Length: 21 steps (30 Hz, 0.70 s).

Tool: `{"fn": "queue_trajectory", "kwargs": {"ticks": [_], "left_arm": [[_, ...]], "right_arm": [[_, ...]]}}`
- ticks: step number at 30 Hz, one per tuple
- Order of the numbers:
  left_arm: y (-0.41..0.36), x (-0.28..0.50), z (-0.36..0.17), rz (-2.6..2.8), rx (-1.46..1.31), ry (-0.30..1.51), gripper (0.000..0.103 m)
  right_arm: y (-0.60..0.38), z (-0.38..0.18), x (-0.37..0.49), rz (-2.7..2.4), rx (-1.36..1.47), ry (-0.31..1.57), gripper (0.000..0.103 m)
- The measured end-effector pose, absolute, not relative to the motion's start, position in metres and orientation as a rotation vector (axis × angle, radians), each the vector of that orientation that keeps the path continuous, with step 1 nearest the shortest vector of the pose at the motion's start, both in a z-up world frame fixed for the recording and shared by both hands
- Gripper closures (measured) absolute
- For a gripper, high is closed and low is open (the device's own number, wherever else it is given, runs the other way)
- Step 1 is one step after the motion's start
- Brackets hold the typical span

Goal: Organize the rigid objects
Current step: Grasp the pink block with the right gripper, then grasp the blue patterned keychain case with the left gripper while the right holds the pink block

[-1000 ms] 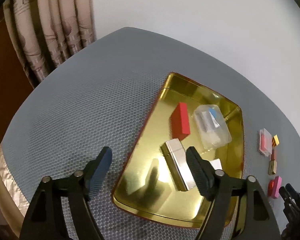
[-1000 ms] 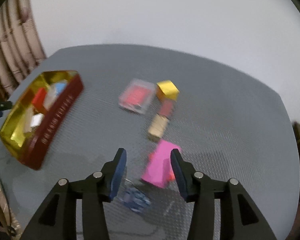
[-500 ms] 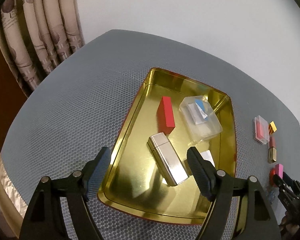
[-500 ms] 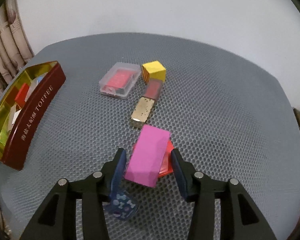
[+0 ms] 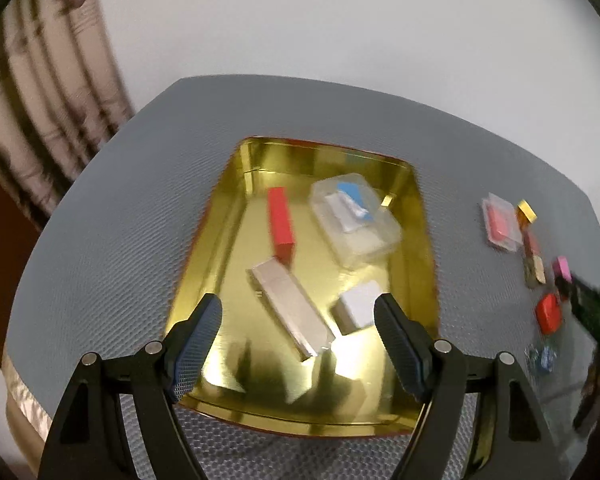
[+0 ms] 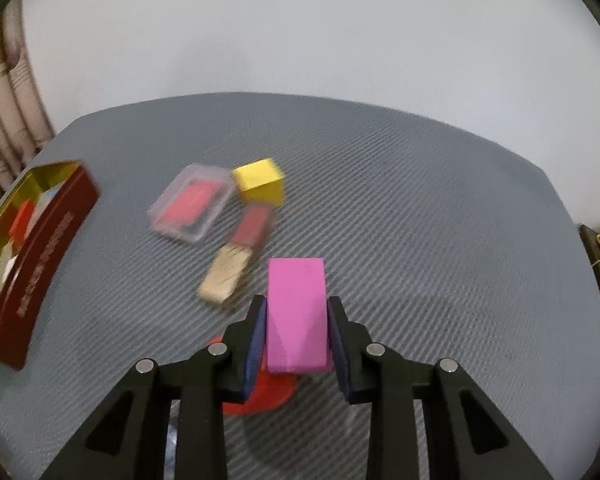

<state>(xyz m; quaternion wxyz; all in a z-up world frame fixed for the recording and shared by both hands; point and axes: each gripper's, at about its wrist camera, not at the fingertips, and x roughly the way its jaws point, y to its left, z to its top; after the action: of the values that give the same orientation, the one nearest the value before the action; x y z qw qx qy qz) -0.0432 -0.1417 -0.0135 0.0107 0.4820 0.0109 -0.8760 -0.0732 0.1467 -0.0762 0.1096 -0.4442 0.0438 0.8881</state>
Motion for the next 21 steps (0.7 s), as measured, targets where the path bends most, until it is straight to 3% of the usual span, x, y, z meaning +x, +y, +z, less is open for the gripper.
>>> {"fn": "queue_trajectory", "kwargs": {"ticks": [15, 21], "left_arm": [[0.014, -0.013, -0.039, -2.952, 1.798, -0.355, 0.027], [0.063, -0.007, -0.055, -2.965, 1.952, -0.358, 0.027]], "right_arm": [[0.226, -0.095, -0.041, 2.558, -1.285, 0.075, 0.073], [0.223, -0.097, -0.036, 2.583, -1.25, 0.042, 0.072]]}}
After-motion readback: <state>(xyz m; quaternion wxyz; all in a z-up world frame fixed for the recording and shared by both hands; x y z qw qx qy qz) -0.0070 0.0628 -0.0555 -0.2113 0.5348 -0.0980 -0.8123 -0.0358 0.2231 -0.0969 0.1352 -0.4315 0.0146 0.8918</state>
